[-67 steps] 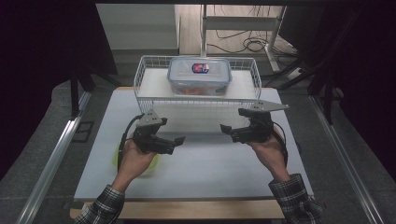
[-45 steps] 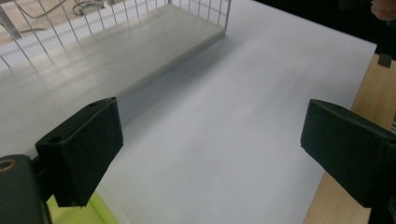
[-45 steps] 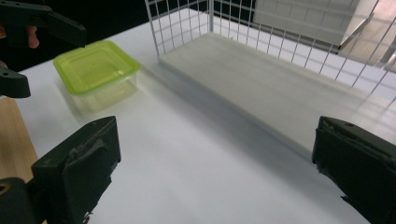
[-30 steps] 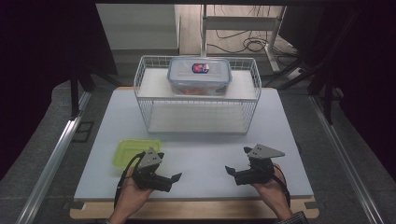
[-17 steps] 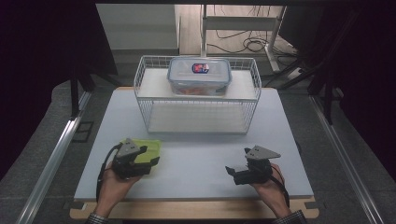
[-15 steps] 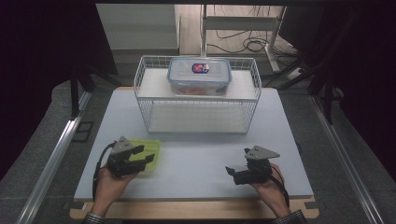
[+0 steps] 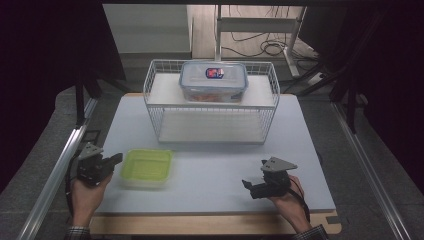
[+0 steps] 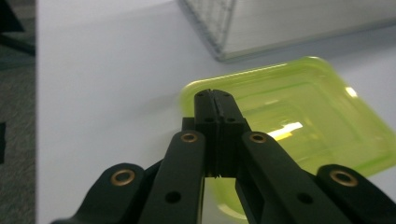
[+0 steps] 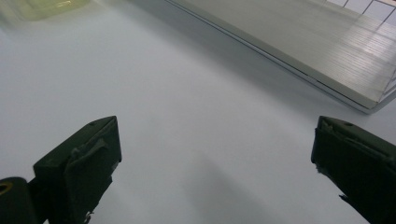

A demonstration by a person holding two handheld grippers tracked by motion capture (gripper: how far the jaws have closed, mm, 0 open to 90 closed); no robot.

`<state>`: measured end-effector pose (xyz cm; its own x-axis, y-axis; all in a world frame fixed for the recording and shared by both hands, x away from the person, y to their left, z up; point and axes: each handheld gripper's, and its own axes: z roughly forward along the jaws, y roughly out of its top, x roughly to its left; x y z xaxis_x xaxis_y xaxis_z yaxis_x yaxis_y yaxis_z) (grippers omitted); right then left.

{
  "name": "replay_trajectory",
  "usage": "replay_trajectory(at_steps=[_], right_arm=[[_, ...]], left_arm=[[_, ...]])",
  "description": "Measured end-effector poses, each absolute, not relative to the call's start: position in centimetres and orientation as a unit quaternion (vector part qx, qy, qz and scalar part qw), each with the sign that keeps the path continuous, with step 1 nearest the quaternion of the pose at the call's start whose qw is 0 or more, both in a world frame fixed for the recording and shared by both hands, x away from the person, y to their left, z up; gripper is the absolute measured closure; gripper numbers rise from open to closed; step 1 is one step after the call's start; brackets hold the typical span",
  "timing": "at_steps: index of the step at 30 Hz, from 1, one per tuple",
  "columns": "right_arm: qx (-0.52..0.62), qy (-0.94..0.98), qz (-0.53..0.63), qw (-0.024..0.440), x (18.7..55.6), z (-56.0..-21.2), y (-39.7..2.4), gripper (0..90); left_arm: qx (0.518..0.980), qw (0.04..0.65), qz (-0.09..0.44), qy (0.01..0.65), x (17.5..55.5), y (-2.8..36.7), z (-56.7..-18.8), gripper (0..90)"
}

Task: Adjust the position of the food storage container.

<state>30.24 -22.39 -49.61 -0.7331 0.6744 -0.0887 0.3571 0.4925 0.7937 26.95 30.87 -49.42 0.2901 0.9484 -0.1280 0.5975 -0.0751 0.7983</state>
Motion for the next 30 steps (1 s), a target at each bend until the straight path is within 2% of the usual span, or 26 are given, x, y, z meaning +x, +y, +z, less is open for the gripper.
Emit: replay_trajectory(at_steps=[4,14,30], right_arm=[[0.305,0.845,0.394,0.195,30.2,-49.8,-22.2,2.2],[0.302,0.851,0.386,0.191,30.2,-50.1,-22.1,2.7],[0.299,0.856,0.38,0.183,30.3,-50.4,-21.8,2.8]], left_arm=[[0.691,0.38,0.206,0.579,27.5,31.6,-50.7,89.7],[0.712,0.356,0.192,0.574,28.1,29.8,-51.6,89.6],[0.75,0.363,0.167,0.527,28.8,23.8,-51.3,89.6]])
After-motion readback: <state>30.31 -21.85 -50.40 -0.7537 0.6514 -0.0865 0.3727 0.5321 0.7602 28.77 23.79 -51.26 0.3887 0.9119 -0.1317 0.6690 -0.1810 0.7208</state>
